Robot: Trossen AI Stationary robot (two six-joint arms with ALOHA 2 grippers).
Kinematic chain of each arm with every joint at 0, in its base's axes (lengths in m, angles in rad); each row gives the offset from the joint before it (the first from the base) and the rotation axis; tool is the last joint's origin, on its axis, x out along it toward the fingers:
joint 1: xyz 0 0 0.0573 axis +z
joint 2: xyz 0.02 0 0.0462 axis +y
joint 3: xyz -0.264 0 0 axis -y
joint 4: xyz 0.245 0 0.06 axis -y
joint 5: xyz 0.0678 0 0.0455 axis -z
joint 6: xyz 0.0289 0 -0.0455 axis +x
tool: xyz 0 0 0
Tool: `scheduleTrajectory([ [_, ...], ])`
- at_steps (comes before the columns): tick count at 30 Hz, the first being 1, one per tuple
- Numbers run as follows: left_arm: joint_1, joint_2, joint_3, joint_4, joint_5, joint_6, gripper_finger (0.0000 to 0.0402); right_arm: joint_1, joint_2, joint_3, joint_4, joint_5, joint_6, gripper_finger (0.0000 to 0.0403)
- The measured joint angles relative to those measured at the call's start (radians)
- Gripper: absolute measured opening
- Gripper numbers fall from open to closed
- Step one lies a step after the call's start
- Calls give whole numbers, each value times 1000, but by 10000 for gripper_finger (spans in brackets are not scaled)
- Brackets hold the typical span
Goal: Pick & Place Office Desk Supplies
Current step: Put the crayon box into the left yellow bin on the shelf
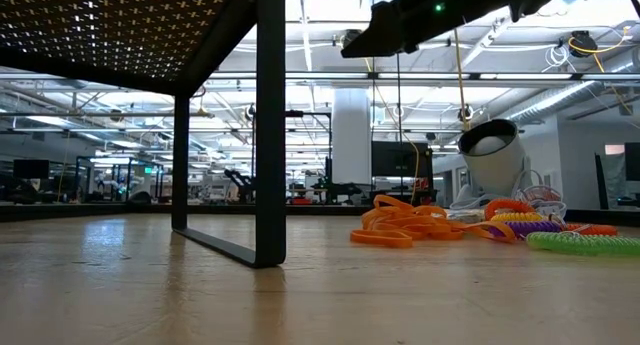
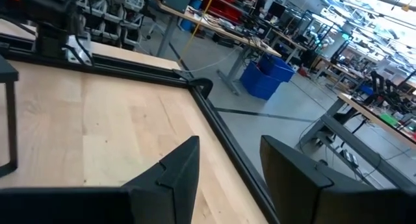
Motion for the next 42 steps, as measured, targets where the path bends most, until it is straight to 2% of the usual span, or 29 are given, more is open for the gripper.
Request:
scheduleTrajectory([
  [4, -123, 88, 0, 88, 0, -69, 36, -14, 0, 0, 0, 0, 0, 151],
  [7, -230, 137, -1, 110, -61, -183, 40, -20, 0, 0, -1, 0, 0, 151],
  [12, -456, 201, -1, 143, -293, -378, 68, -20, 0, 0, 0, 0, 0, 151],
  [17, -670, 261, -1, 182, -522, -551, 59, -20, 0, 0, 0, -1, 0, 151],
  [22, -803, 291, 0, 129, -698, -652, 40, -20, 0, 0, 0, -3, 0, 151],
  [25, -842, 304, 0, 81, -779, -694, 46, -19, 0, 0, -1, -3, 0, 151],
  [35, -857, 344, 0, 77, -720, -774, 92, -19, 0, 0, -7, -3, -1, 151],
  [42, -882, 331, 0, 126, -722, -756, 123, -19, 0, 0, -7, -3, 6, 151],
])
